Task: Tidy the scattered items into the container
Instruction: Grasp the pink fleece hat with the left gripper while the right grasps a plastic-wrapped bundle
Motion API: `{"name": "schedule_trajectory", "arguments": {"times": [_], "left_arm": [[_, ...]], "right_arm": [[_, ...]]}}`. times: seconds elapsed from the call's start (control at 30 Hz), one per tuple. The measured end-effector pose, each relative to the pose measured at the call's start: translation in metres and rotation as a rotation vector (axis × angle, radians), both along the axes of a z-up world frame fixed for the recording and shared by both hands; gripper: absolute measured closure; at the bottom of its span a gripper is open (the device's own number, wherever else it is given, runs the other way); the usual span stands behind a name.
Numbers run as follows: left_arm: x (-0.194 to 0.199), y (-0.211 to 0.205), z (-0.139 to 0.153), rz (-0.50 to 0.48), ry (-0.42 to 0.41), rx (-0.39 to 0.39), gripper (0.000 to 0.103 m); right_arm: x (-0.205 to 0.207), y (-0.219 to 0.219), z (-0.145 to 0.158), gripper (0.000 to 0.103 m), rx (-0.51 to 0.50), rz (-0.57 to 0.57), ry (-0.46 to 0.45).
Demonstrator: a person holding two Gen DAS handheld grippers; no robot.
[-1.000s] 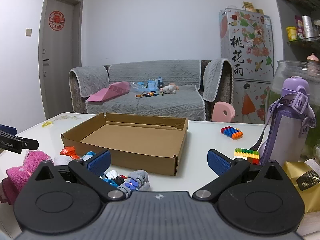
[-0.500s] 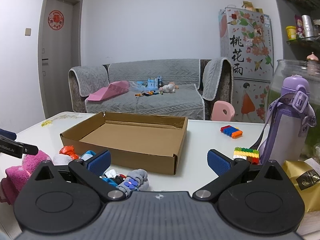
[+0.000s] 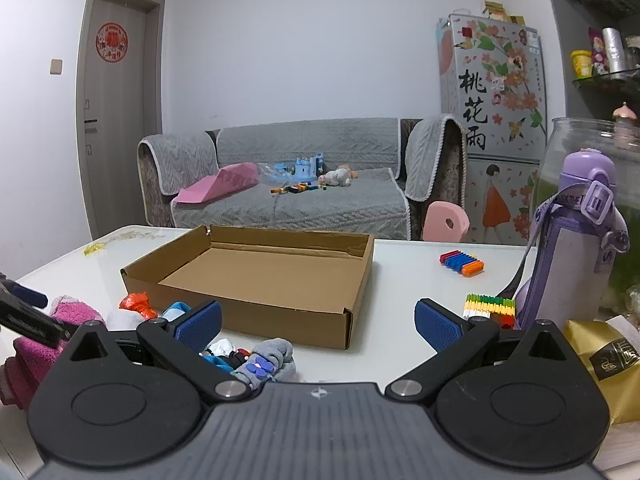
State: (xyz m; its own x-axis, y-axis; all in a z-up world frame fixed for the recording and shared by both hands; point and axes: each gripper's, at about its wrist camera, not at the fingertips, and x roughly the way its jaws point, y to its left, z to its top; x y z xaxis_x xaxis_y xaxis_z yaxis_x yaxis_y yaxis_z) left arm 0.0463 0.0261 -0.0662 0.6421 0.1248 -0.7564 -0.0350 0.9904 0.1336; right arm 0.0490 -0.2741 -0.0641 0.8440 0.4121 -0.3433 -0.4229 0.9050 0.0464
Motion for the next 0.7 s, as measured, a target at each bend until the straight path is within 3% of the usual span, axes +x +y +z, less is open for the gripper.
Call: {"name": "schedule_trajectory", "arguments": {"times": [0.1,0.17,0.4,0.53,0.6,0.7], "left_arm": [[0.014,0.009,-0.017,0.015,0.118,-0.033,0.000],[0.015,0.021,-0.022,0.023,0.144,-0.118,0.000],[0.007,0.030,-0.030,0.030,0.106,-0.123,0.000],[0.007,0.030,-0.027,0.026,0.114,-0.124,0.000],[0.008,0.028,-0.025,0.025,0.114,-0.123,0.000],[0.006,0.025,-0.024,0.018,0.110,-0.118,0.001]], "right_arm": [[-0.001,0.001,-0.001,0.001,-0.015,0.014,0.001],[-0.001,0.003,-0.003,0.001,-0.040,0.015,0.011],[-0.011,0.007,-0.021,0.008,-0.161,0.042,0.070],[-0.020,0.011,-0.037,0.026,-0.260,0.044,0.097],[-0.019,0.011,-0.040,0.033,-0.263,0.053,0.122],[-0.021,0.008,-0.042,0.033,-0.227,0.058,0.161]]}}
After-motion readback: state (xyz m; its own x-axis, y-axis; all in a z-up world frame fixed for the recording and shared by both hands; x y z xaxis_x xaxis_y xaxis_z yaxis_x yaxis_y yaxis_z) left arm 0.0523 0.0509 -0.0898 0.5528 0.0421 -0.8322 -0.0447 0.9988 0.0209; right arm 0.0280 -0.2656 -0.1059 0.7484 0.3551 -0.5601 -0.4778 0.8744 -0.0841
